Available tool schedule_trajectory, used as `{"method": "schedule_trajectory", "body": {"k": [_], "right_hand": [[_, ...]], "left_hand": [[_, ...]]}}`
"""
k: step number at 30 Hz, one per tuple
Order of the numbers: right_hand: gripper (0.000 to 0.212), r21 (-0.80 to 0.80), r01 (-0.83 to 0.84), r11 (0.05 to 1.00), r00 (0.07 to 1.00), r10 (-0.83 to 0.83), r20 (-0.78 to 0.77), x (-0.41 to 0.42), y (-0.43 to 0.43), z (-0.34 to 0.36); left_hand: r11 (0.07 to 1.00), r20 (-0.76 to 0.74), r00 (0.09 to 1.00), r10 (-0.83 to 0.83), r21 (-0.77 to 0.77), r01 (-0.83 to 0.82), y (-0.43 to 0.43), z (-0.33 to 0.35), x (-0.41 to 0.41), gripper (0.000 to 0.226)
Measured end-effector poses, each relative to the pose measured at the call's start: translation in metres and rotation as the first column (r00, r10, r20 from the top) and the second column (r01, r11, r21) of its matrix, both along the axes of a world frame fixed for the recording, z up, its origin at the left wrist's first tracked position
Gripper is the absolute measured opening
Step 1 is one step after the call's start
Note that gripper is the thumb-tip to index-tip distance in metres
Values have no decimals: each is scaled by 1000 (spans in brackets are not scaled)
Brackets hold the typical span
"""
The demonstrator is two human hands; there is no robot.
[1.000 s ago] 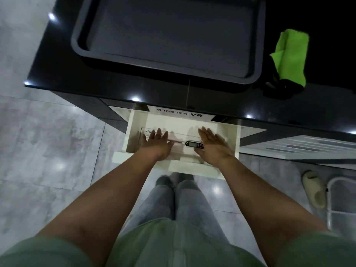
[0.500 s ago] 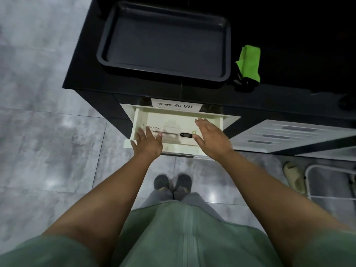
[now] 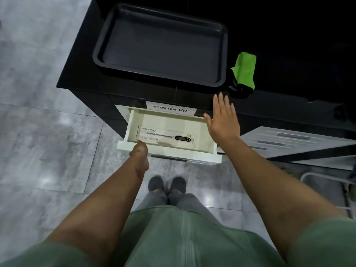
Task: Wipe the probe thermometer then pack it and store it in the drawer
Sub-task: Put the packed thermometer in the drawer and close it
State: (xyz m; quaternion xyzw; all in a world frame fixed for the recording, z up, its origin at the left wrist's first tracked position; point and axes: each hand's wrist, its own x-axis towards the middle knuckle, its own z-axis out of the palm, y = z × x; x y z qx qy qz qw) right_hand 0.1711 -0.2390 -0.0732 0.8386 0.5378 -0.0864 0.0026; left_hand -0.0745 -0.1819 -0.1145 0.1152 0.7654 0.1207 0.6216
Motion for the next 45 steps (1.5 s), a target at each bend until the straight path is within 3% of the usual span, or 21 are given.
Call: {"method": "schedule_trajectory", "body": {"k": [3, 9, 18, 26, 29, 33, 37, 42, 45], "right_hand": [[67, -42, -15, 999, 1000, 16, 27, 2, -1, -4], [69, -22, -16, 1000, 998, 17, 59, 3, -2, -10], [70, 18, -19, 1000, 994, 17, 112, 2, -3, -17], [73, 62, 11, 998, 991, -20, 135, -1, -1, -25], [74, 64, 14, 998, 991, -22, 130, -1, -1, -27], [76, 68, 11, 998, 992, -20, 126, 0, -1, -29], [77, 58, 8, 998, 990, -16, 137, 1, -2, -30], [79, 9, 6, 1000, 988, -7, 157, 0, -1, -26], [80, -52, -2, 999, 988, 9, 151, -1, -2, -17]], "left_hand": [[988, 132, 980, 149, 21, -153, -2, 7, 9, 41], [922, 328, 878, 348, 48, -384, 6, 12, 20, 41], [893, 468, 804, 367, 65, -445, 41, 3, 39, 46], [870, 531, 732, 426, -17, -493, 78, 1, 62, 67], [881, 538, 745, 395, 7, -472, 93, -2, 68, 63], [891, 550, 758, 351, 52, -450, 107, -17, 70, 33], [898, 561, 766, 315, 86, -432, 107, -27, 65, 28], [923, 488, 825, 283, 96, -374, 100, -6, 55, 58], [950, 371, 915, 159, 196, -245, 86, 12, 51, 62]]}}
